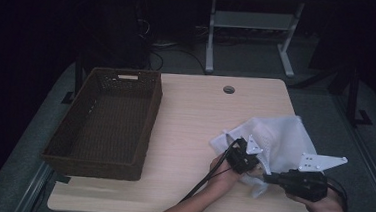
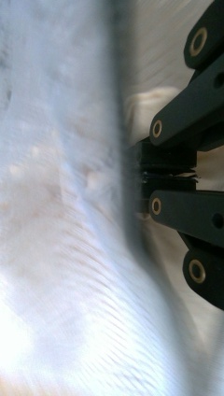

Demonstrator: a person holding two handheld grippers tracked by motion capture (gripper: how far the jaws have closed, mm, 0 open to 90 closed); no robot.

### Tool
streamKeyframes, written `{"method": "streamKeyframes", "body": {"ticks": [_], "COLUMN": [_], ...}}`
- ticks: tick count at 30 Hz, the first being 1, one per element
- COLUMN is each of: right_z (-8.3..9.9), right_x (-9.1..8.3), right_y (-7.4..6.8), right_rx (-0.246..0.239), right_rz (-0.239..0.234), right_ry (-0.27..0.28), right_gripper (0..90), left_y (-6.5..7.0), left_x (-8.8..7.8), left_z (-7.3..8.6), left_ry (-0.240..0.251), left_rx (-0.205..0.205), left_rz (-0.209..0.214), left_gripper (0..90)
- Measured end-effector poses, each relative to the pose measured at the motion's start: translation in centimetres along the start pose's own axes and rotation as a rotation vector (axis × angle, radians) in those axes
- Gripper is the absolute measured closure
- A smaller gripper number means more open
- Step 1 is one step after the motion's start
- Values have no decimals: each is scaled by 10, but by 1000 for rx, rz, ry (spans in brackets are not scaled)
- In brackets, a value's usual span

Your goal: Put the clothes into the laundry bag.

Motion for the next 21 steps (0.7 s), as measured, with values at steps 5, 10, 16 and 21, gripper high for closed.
{"method": "streamKeyframes", "body": {"ticks": [5, 10, 16, 21], "right_z": [1, 2, 4, 3], "right_x": [8, 11, 17, 19], "right_y": [3, 4, 5, 5], "right_rx": [-6, -7, -2, -3], "right_rz": [35, 46, 42, 42], "right_ry": [-38, -60, -93, -97], "right_gripper": [883, 879, 878, 878], "left_y": [-5, -16, -57, -102], "left_x": [-1, -22, -57, -45], "left_z": [2, 5, 18, 18], "left_ry": [22, 12, 5, -46], "left_rx": [-21, -44, -57, -119], "left_rz": [64, 167, 77, 7], "left_gripper": [827, 475, 446, 424]}}
Point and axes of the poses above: each handheld gripper's, and its own axes: x roughly forward along the jaws, z roughly out of its underside, y roughly to its right, the point moved 1 cm from there along x, roughly forward along the jaws, and after that the axes turned 15 degrees about -y, right-handed, at the moved point
